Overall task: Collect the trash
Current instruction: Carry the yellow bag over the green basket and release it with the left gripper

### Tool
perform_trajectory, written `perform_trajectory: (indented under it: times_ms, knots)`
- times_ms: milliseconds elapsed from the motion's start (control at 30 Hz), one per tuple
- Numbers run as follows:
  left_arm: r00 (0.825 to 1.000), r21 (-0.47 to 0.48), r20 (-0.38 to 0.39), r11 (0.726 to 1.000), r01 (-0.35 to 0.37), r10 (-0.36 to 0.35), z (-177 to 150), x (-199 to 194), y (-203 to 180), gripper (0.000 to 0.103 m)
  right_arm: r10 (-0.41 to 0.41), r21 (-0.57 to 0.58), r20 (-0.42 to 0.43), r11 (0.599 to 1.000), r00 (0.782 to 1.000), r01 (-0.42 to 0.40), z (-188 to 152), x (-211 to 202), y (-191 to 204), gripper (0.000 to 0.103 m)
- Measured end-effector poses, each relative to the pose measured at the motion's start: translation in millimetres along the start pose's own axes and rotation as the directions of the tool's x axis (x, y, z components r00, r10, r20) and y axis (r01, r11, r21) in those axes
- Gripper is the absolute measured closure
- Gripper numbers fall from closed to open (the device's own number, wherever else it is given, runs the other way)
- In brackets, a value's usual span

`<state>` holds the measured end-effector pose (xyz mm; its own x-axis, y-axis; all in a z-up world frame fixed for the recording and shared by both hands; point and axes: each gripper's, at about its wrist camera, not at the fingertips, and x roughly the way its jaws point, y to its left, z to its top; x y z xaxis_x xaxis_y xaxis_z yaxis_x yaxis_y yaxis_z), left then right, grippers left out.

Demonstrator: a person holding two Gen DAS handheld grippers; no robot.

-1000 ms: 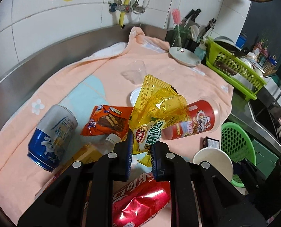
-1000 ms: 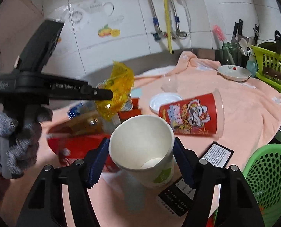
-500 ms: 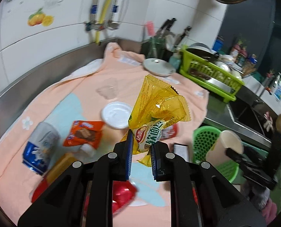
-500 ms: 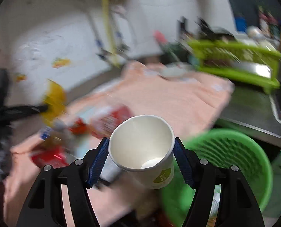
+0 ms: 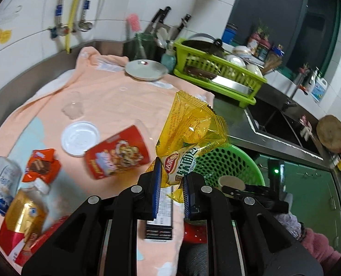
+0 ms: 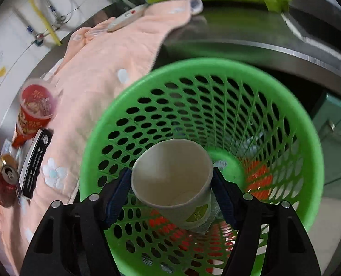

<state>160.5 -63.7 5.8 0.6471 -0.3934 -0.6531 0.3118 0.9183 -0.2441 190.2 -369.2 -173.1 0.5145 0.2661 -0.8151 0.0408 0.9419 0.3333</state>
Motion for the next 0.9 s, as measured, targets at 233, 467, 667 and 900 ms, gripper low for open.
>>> perform_trajectory:
  times_ms: [233,467,667,900]
  knots:
    - [0.999,0.041,-0.043,0.999,0.027,-0.025,-4.6,20.5,-21.5,0.087,0.050,0.061,-0.012,0.997,0.999,-0.049,0.4,5.6,-8.8,0.031]
    - [0.996,0.075,-0.070,0.995,0.059,-0.054,-7.0,34.4,-41.5,0.087,0.075,0.074,0.033,0.994,0.997,-0.077,0.4,-11.2,-10.6,0.027]
    - [0.987,0.103,-0.134,0.989,0.103,-0.089,-12.6,62.0,-67.4,0.087,0.070,0.054,0.119,0.996,0.990,-0.077,-4.8,-52.8,-15.2,0.027]
    - [0.968,0.122,-0.227,0.983,0.135,-0.105,-22.8,112.2,-98.8,0.087,0.001,0.020,0.254,1.000,0.967,-0.007,-16.6,-107.6,-26.5,0.024]
